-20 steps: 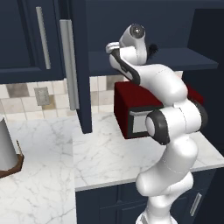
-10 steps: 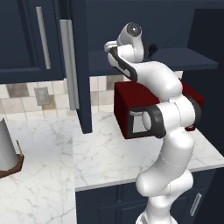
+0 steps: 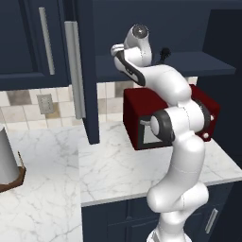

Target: Locate and retrieve the sponge and dish brush from the cabinet. Place them next to the sink.

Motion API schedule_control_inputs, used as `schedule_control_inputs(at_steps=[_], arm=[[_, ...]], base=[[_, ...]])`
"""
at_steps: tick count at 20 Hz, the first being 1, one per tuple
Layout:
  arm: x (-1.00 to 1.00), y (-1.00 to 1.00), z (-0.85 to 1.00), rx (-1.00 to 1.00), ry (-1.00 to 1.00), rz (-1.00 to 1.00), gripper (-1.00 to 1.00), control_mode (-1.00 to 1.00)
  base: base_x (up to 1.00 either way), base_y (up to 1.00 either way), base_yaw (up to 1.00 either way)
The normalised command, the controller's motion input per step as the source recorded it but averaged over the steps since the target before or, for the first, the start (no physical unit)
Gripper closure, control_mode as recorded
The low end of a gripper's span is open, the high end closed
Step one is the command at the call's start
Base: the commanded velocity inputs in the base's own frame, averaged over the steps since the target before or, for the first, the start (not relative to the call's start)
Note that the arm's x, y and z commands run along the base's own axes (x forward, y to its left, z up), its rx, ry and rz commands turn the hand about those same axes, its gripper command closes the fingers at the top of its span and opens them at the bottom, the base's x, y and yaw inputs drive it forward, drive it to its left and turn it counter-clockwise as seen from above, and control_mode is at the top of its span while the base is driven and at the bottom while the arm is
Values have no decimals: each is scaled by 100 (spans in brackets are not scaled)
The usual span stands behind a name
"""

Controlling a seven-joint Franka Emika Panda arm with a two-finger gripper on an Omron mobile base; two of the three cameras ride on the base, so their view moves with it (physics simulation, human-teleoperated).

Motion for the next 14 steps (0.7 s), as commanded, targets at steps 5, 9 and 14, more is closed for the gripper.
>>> schedule_control_inputs(at_steps=[5,9,14], arm=[[20,0,-18,0,7,-1,-100,-100],[16,0,-24,0,7,-1,-100,-100],[3,1,-18,3,2,0,-100,-100]], base=[[0,0,0],[0,0,0],[0,0,0]])
